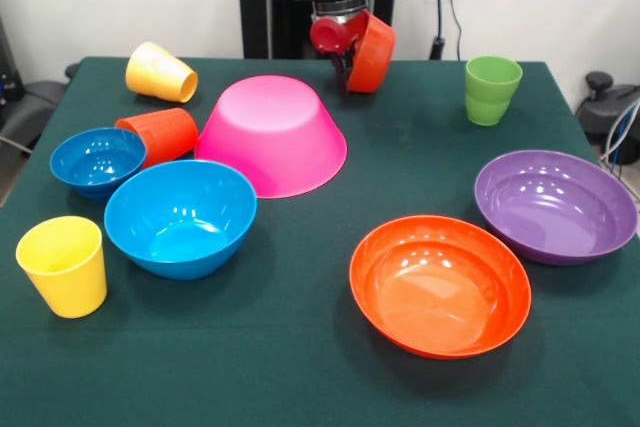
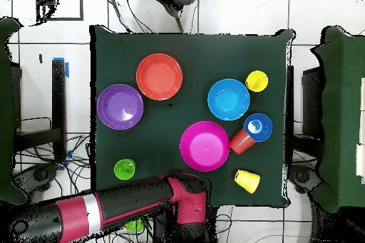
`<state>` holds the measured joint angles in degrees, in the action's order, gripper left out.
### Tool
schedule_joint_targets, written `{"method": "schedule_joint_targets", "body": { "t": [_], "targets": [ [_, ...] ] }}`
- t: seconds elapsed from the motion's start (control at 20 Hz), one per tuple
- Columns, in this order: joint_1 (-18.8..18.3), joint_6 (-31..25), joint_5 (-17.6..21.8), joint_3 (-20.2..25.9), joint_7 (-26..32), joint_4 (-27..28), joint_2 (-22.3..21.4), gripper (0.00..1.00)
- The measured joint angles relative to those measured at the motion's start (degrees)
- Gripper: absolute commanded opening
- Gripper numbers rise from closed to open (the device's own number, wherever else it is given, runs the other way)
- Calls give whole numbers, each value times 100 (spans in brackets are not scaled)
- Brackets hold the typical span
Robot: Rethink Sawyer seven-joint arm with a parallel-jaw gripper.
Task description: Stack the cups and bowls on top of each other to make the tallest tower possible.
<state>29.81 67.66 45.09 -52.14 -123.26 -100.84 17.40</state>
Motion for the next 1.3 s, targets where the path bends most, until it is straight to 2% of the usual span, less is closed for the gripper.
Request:
{"method": "schedule_joint_targets", "body": {
  "t": [0.25,0.4,0.8,1.05,1.3],
  "targets": [
    [41,0,20,-31,0,4,1,0],
    [86,0,167,-101,0,9,-5,0],
    [120,-1,1265,-523,0,21,-184,0],
    [-98,-1,1902,-784,0,40,-468,0],
    [-230,0,2369,-927,0,57,-732,0]
  ]
}}
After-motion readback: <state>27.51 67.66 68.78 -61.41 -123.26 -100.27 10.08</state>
